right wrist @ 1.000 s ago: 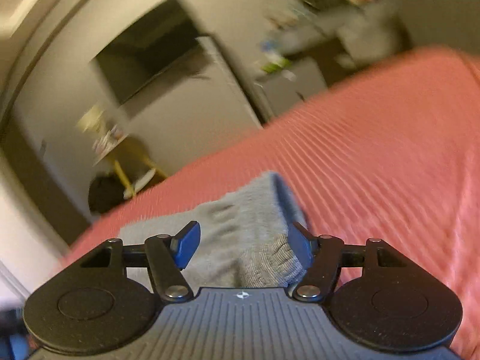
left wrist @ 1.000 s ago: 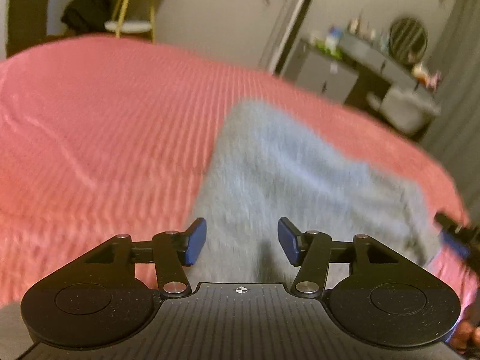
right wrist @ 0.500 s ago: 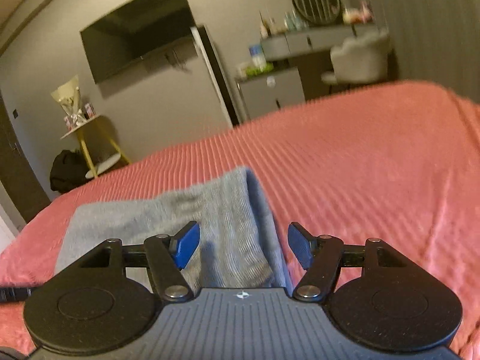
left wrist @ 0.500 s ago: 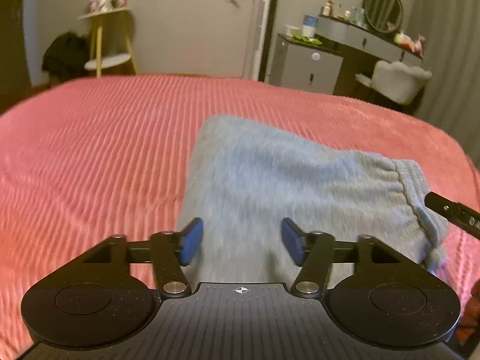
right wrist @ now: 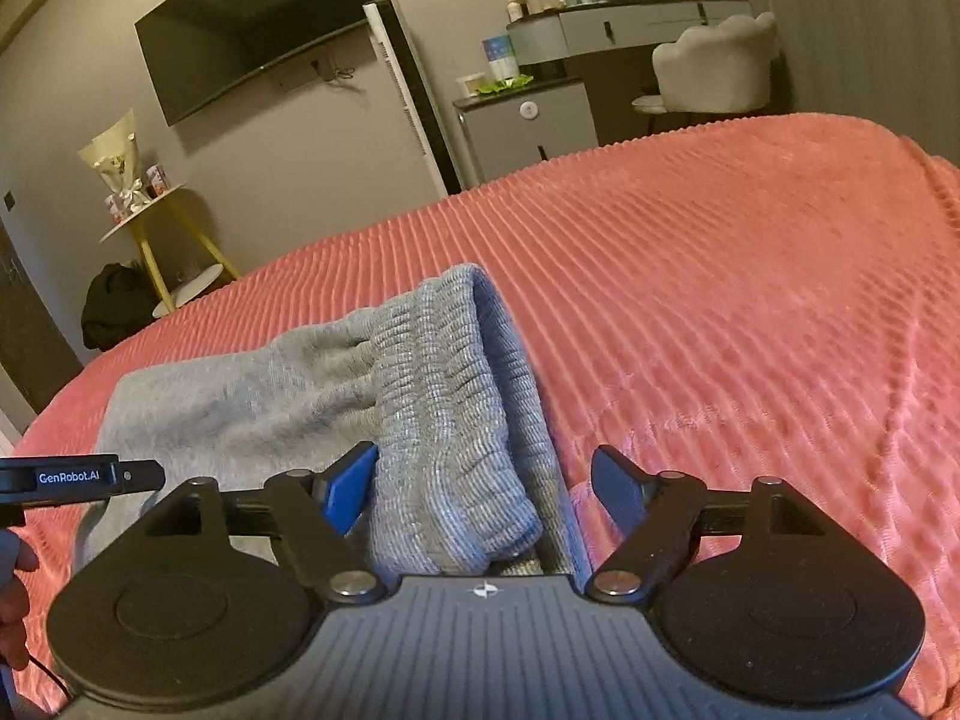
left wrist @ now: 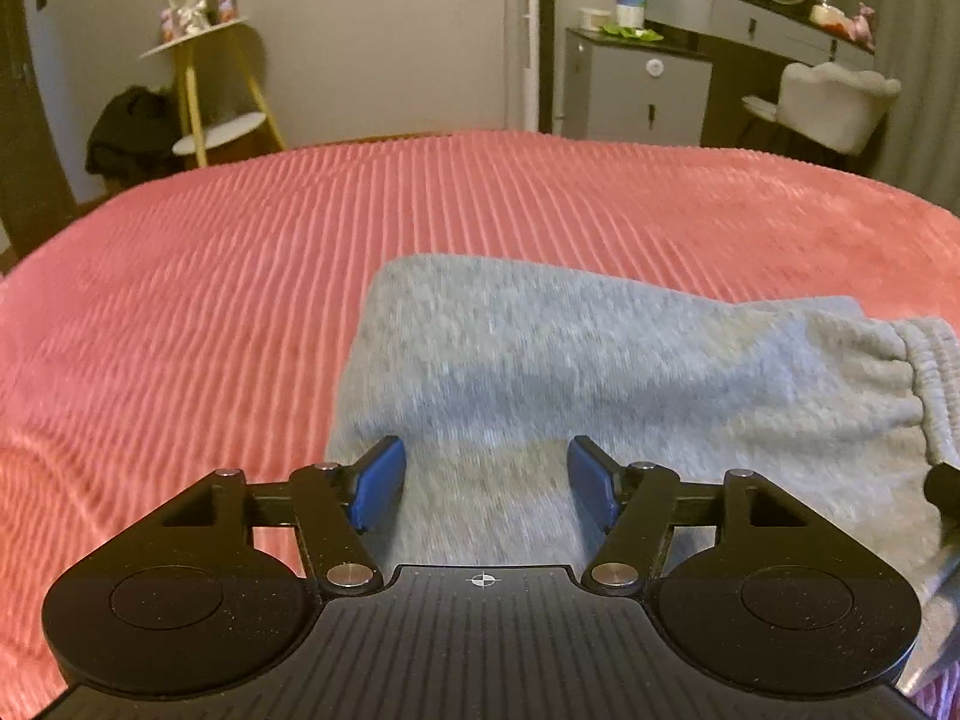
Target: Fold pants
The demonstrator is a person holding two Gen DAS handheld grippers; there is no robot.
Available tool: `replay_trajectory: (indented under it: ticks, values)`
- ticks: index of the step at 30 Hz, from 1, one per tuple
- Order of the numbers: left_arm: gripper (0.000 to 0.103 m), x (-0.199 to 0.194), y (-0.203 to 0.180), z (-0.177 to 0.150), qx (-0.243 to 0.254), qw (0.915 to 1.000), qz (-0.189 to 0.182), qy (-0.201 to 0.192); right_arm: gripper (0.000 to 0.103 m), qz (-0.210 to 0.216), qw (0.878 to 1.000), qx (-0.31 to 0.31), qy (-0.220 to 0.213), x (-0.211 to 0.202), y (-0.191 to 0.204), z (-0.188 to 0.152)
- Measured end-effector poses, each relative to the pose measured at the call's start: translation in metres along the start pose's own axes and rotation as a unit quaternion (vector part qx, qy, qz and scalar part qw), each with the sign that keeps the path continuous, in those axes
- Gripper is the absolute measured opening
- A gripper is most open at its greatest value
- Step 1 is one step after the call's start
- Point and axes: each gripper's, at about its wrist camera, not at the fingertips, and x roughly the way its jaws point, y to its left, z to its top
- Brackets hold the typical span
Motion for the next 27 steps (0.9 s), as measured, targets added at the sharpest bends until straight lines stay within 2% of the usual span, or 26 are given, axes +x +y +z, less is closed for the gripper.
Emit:
replay_trajectory:
  ticks: [13,15,17,20,23,27]
  values:
    - [0.072,0.002,0.010,0.005,-0.021,0.9997,-0.004,0.012,0.087,0.004,0.999,0.029,0.015,0.010,-0.001,0.001]
    - [0.079,0.001,0.014,0.003,-0.022,0.9996,0.004,0.017,0.087,0.006,0.999,0.033,0.017,0.011,-0.003,0.002]
    - [0.081,-0.002,0.024,-0.002,-0.029,0.9992,0.002,0.027,0.089,0.012,0.999,0.041,0.023,0.011,-0.006,0.003]
    - [0.082,-0.006,0.048,-0.015,-0.072,0.9950,-0.040,0.057,0.090,0.028,0.996,0.067,0.042,0.014,-0.014,0.005]
    - [0.082,-0.009,0.076,-0.038,-0.147,0.9788,-0.113,0.086,0.092,0.050,0.988,0.121,0.077,0.020,-0.028,0.007]
    - [0.083,-0.015,0.093,-0.056,-0.193,0.9637,-0.162,0.089,0.095,0.094,0.965,0.207,0.132,0.032,-0.050,0.004]
